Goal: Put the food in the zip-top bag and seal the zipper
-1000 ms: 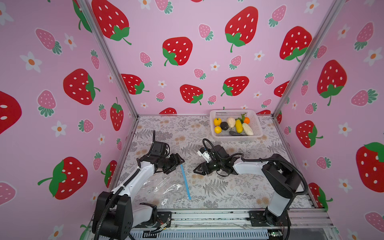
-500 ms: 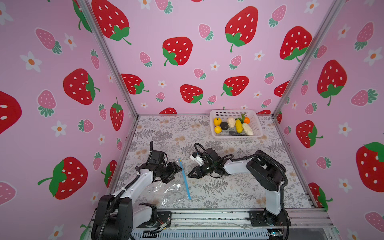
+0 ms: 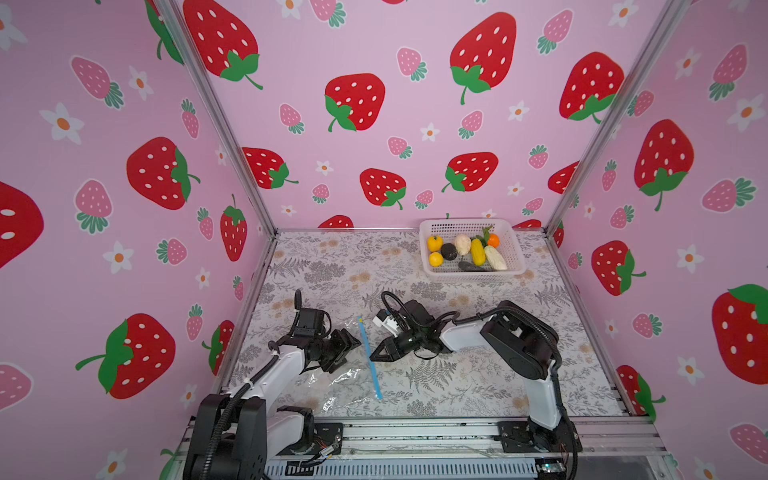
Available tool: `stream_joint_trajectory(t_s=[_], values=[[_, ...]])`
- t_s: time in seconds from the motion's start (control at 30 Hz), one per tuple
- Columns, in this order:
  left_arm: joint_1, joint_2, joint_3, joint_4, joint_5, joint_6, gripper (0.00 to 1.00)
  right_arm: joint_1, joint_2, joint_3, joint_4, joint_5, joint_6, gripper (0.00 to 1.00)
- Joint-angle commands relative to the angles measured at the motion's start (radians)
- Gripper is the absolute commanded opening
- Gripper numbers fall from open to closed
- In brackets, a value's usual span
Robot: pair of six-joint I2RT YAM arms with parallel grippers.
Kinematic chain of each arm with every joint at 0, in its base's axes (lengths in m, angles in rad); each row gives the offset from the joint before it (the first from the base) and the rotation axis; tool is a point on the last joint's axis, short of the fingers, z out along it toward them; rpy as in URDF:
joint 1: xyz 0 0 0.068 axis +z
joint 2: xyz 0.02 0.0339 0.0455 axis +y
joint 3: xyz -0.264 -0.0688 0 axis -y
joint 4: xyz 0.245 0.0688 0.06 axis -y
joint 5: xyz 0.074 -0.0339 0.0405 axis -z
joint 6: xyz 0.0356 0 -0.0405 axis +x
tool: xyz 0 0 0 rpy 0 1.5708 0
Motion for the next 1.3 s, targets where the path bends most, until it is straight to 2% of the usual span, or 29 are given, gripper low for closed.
stream_joint_trajectory(t_s=[0.0, 0.47, 0.7, 0.97, 1.27], values=[[0.006, 0.004, -0.017, 0.03, 0.02, -0.025, 0.73, 0.006, 0.025, 0.023, 0.032, -0.025, 0.023, 0.36], [0.006, -0.022, -0.04, 0.031, 0.015, -0.024, 0.73, 0.022, 0.066, 0.082, 0.02, -0.057, 0.029, 0.28], [0.003, -0.022, -0.06, 0.049, 0.015, -0.028, 0.73, 0.026, 0.09, 0.109, 0.005, -0.069, 0.032, 0.28], [0.004, -0.022, -0.081, 0.072, 0.019, -0.036, 0.73, 0.032, 0.118, 0.154, -0.063, -0.062, 0.023, 0.24], [0.003, -0.048, -0.078, 0.065, 0.023, -0.039, 0.73, 0.035, 0.12, 0.178, -0.091, -0.064, 0.005, 0.09]])
